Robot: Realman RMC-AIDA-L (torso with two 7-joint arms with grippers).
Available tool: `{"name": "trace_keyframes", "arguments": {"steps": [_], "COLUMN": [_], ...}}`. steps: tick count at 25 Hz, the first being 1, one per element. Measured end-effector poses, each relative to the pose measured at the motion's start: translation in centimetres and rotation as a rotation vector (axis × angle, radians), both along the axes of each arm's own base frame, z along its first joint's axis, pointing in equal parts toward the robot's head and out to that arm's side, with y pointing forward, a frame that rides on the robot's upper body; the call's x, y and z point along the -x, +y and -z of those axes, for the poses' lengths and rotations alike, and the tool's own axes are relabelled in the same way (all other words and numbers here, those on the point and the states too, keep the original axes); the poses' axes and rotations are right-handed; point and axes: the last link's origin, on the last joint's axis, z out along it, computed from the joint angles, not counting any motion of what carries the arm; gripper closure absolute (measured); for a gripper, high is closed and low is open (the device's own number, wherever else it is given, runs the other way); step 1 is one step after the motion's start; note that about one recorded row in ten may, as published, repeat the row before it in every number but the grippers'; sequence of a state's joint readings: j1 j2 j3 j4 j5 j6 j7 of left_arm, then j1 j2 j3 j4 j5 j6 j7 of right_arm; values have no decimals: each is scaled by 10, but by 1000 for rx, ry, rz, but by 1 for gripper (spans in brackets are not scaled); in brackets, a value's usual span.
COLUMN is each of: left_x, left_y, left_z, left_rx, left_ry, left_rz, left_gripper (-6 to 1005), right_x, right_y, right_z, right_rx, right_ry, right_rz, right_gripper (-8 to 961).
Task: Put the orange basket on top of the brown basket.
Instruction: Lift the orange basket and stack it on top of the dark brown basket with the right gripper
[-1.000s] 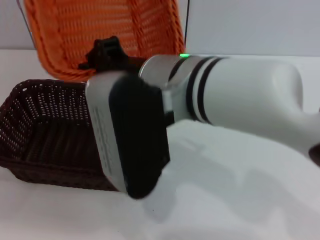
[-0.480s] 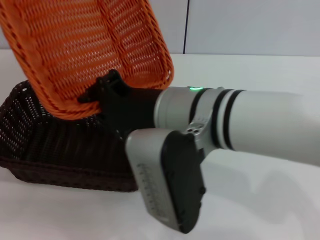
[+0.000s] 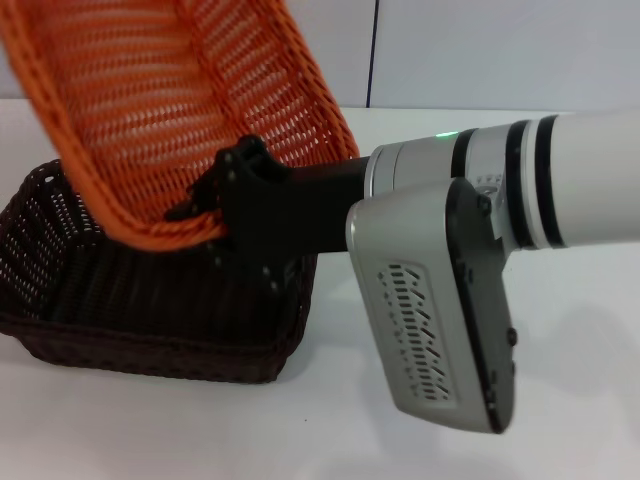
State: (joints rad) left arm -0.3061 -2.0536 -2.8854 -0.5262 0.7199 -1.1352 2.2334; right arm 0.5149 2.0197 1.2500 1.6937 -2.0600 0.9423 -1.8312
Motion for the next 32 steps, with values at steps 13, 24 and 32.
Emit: {"name": "trace_keyframes", "arguments": {"steps": [13, 24, 32], "left_x": [4, -2, -5], "left_y": [-7, -9, -14], "left_z": [6, 3, 2], "left_rx": [-43, -81, -110], "left_ry": [-47, -34, -3], "left_rz": [10, 44, 61], "left_gripper": [350, 351, 351], "right_x": [35, 42, 30], "right_y": [16, 38, 34], "right_z": [-35, -23, -4], "right_rx": [130, 177, 125], "right_ry": [-217, -452, -551], "right_rz": [-46, -51, -84], "right_gripper": [832, 832, 832]}}
